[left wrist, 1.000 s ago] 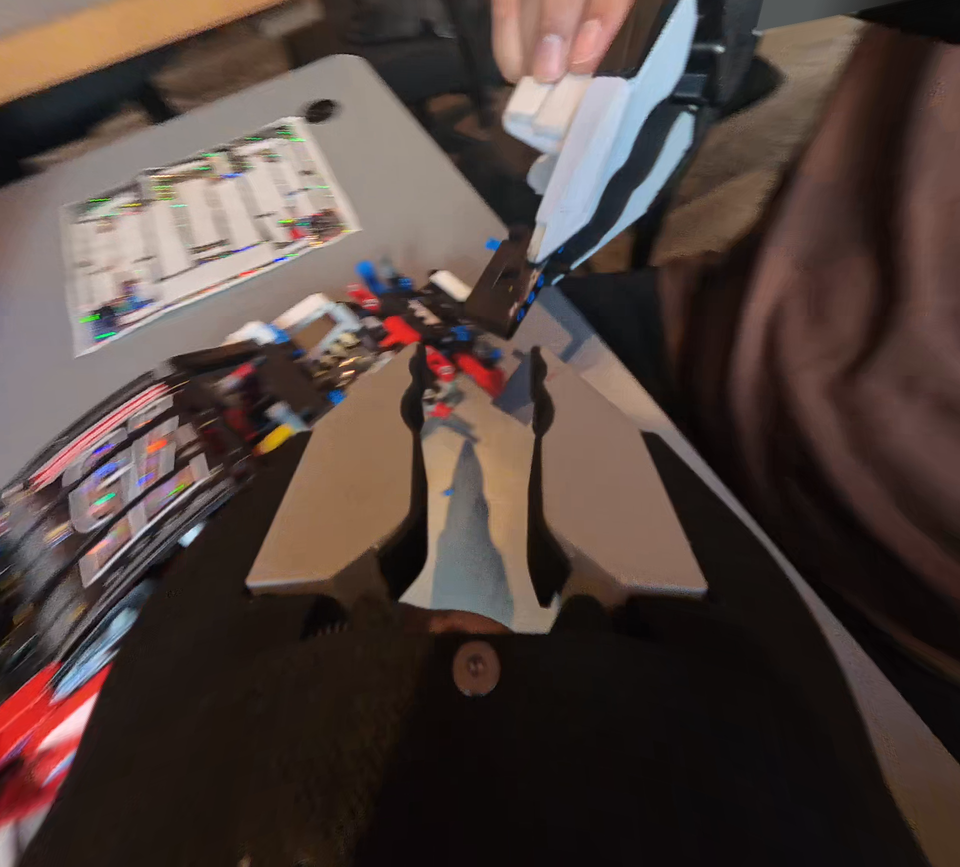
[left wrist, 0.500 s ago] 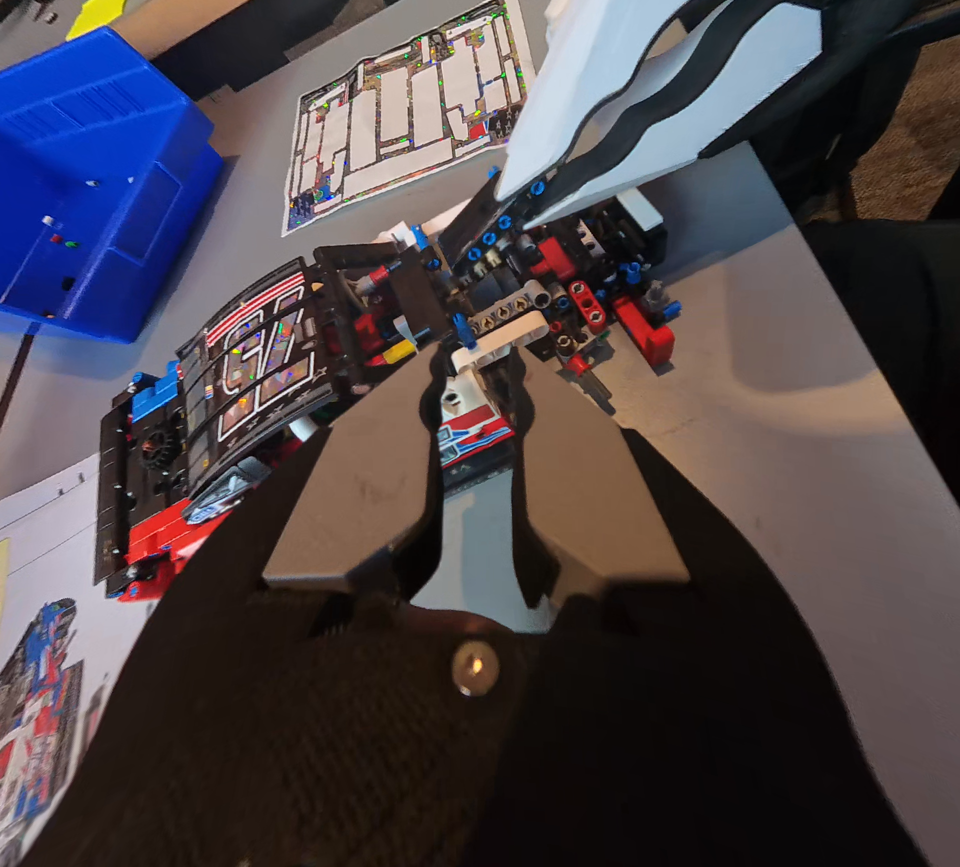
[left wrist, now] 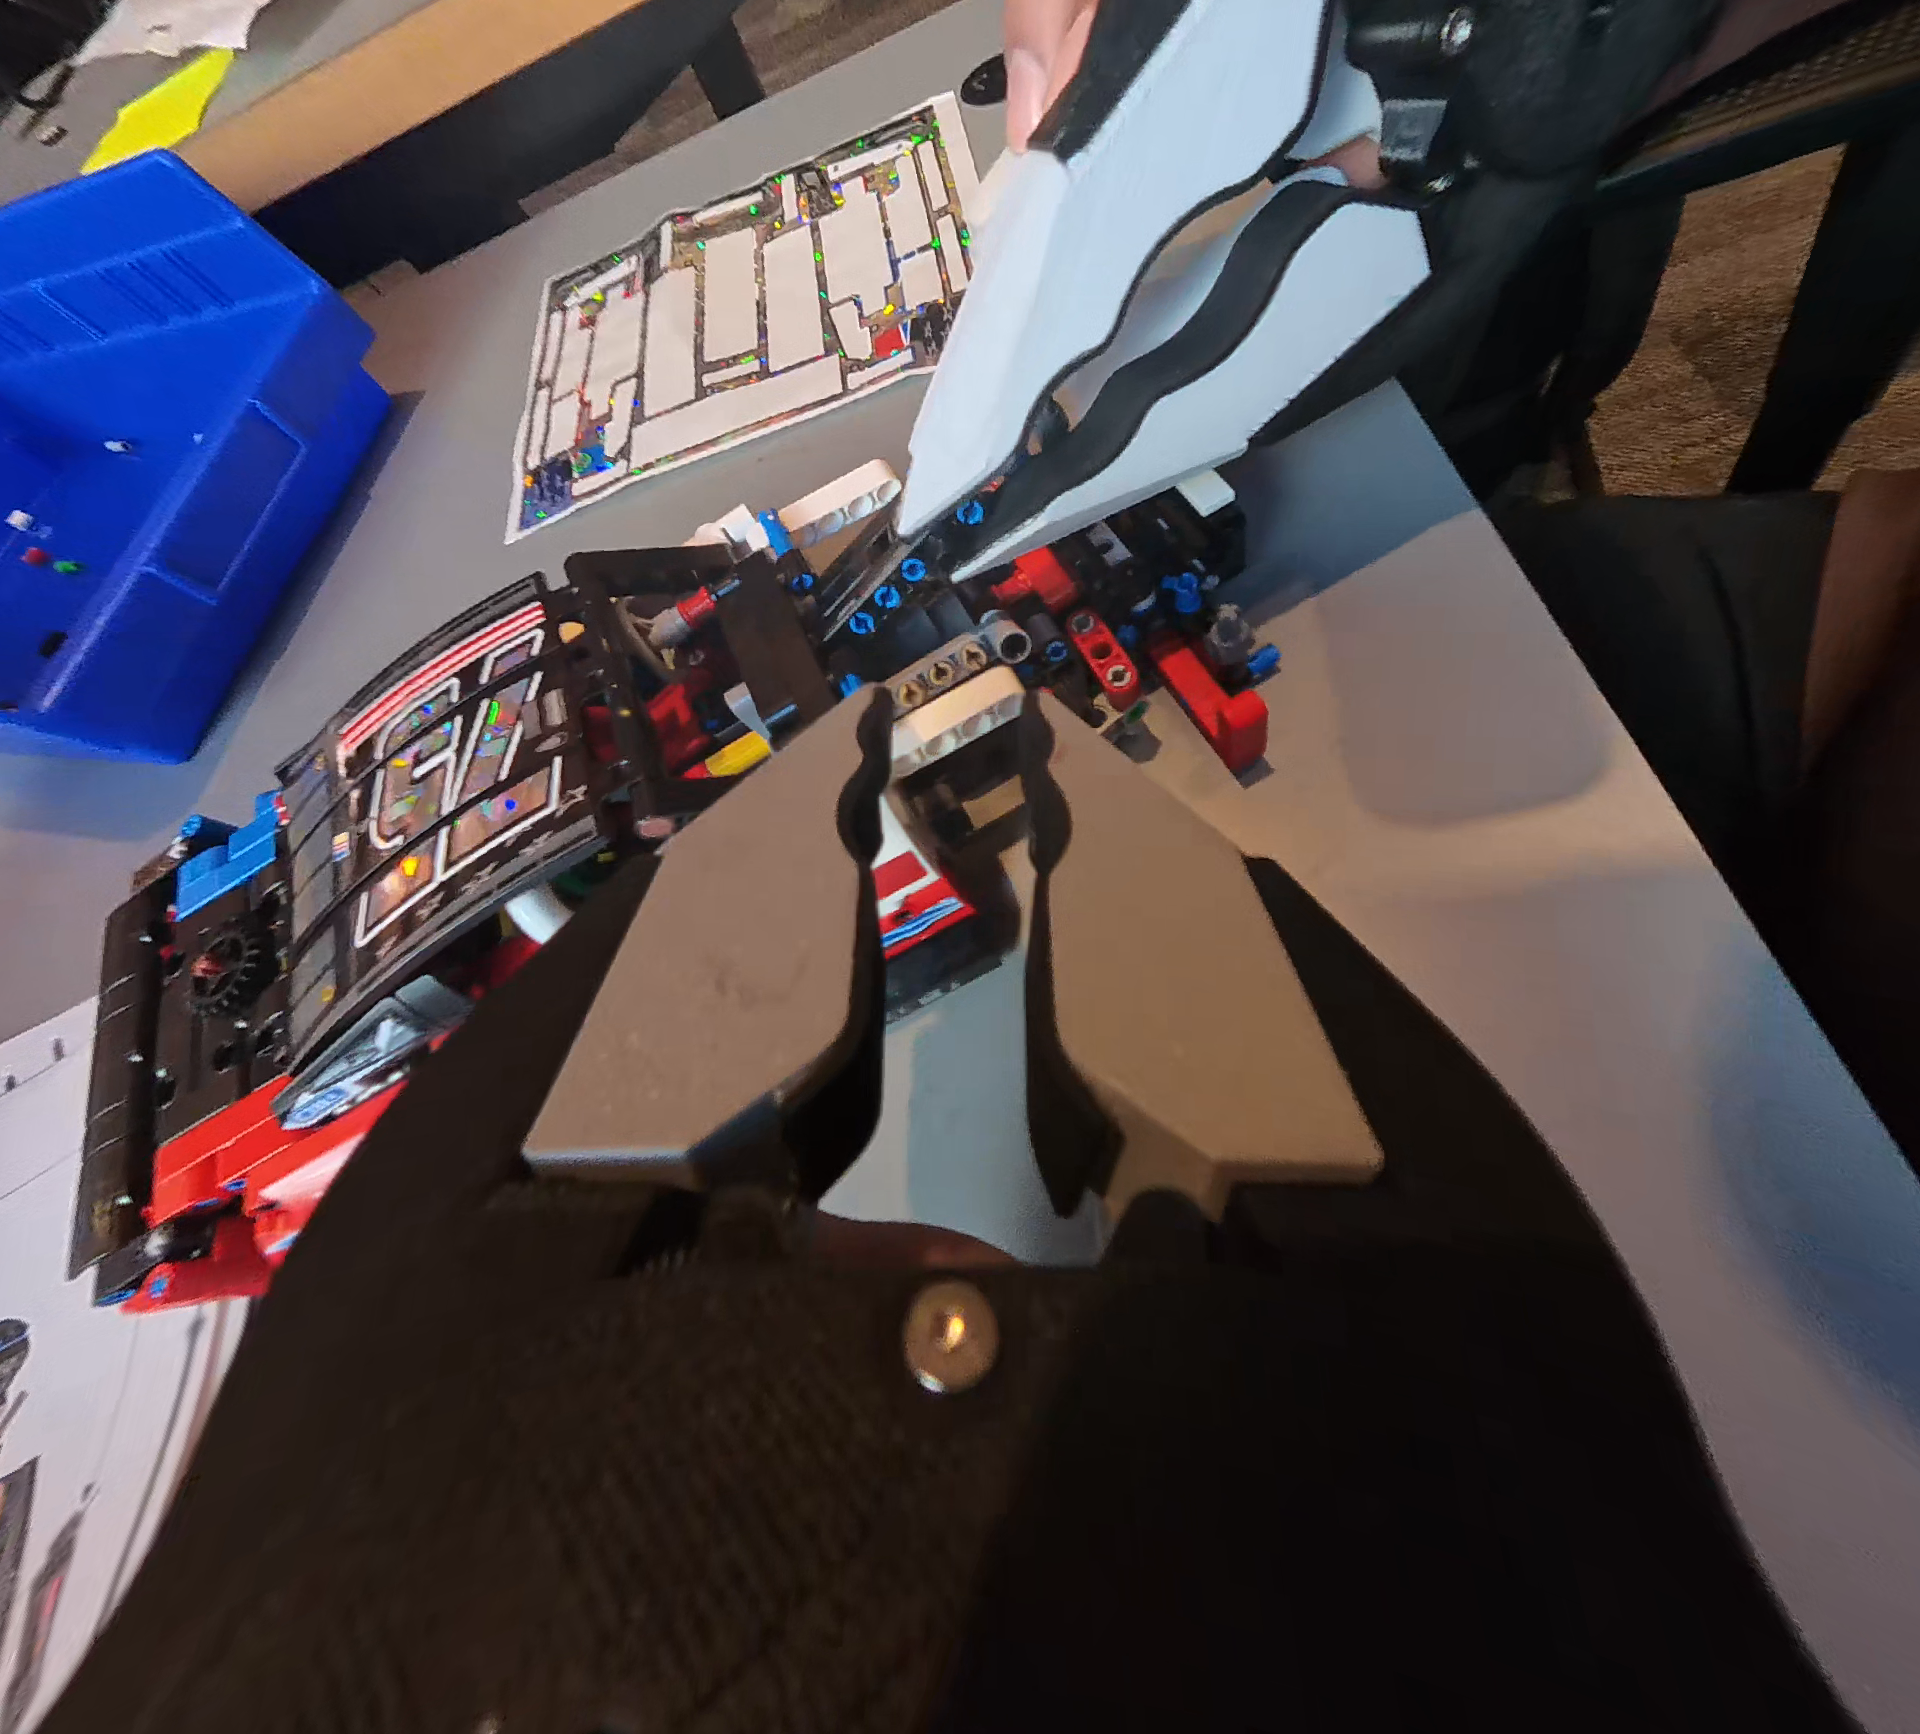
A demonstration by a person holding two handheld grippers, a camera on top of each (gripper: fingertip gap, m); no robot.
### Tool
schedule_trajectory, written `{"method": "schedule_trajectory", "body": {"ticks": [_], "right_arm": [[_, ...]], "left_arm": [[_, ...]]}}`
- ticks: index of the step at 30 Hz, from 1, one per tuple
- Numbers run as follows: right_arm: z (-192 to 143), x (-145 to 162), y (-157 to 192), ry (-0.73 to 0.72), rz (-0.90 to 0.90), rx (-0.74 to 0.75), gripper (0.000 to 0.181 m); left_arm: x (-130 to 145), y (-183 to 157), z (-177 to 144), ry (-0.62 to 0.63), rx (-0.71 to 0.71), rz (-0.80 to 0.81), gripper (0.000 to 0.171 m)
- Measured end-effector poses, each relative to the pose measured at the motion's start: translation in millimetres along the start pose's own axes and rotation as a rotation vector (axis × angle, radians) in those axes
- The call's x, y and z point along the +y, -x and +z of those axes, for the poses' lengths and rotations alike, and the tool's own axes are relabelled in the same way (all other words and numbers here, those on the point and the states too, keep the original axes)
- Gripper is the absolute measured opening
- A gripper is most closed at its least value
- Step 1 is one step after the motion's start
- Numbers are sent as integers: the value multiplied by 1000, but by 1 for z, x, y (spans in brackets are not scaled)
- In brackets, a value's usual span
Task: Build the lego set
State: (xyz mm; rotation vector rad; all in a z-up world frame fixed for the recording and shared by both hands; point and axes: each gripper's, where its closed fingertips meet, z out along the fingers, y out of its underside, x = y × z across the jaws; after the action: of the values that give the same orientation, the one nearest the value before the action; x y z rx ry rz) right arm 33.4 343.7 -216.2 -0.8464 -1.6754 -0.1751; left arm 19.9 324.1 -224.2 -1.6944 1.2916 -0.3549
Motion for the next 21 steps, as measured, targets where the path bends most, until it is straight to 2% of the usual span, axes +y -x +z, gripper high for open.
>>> {"method": "schedule_trajectory", "body": {"ticks": [9, 21], "right_arm": [[-3, -4, 0, -36, -145, 62, 8], [0, -3, 0, -51, -144, 67, 8]], "left_arm": [[-2, -3, 1, -27, 15, -37, 21], [1, -1, 3, -20, 0, -53, 18]]}}
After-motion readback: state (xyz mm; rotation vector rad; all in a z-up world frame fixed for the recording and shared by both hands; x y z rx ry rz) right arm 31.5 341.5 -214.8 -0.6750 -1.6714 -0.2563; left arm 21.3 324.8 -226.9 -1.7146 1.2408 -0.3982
